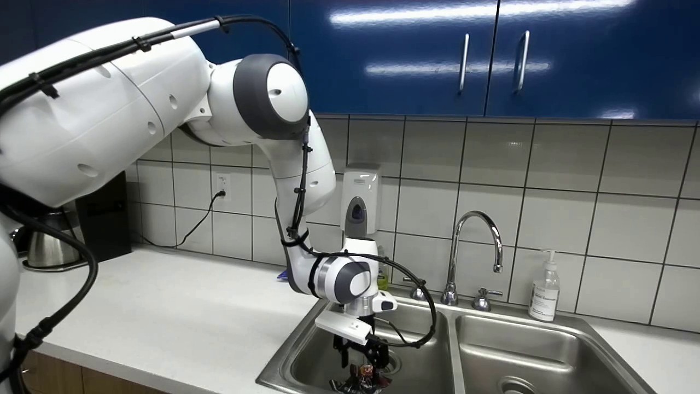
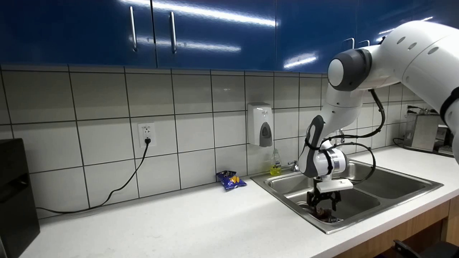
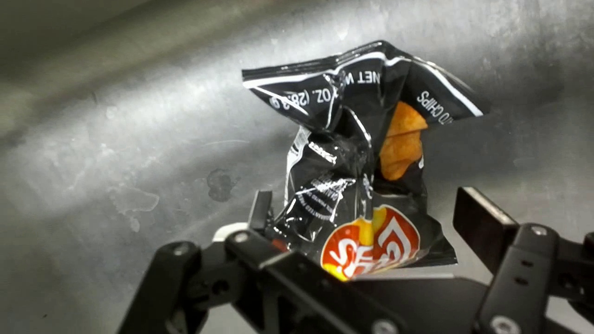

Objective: Put the black packet inside the sink

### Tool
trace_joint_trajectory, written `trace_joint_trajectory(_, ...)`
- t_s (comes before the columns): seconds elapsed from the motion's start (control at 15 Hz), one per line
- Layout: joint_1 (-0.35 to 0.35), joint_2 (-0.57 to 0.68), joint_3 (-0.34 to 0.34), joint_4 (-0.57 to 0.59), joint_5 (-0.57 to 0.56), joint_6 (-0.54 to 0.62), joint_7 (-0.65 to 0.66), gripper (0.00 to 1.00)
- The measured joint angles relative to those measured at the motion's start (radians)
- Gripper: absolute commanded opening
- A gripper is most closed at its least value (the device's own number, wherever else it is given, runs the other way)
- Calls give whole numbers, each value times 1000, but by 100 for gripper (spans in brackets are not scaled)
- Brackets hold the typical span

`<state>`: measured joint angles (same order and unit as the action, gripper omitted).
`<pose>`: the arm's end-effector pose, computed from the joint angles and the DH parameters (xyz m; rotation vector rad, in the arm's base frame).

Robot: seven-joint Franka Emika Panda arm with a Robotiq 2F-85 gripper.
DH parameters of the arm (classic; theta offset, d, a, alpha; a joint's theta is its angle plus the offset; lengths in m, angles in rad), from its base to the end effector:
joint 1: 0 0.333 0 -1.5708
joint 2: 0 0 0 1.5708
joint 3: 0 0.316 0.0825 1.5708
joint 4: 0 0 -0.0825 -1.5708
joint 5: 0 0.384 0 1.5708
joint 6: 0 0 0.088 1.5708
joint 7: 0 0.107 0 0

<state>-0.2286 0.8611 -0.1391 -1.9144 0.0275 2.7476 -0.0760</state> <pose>0.5542 -0.2169 0.0425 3.0242 -0.4112 -0.0611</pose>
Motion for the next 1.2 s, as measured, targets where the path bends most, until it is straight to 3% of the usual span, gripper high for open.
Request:
trace_joint_trajectory(0.6,4,-67,10,-27,0,4,0,100)
trace_joint_trajectory(1.2,31,-208,48,-144,0,24,0,100)
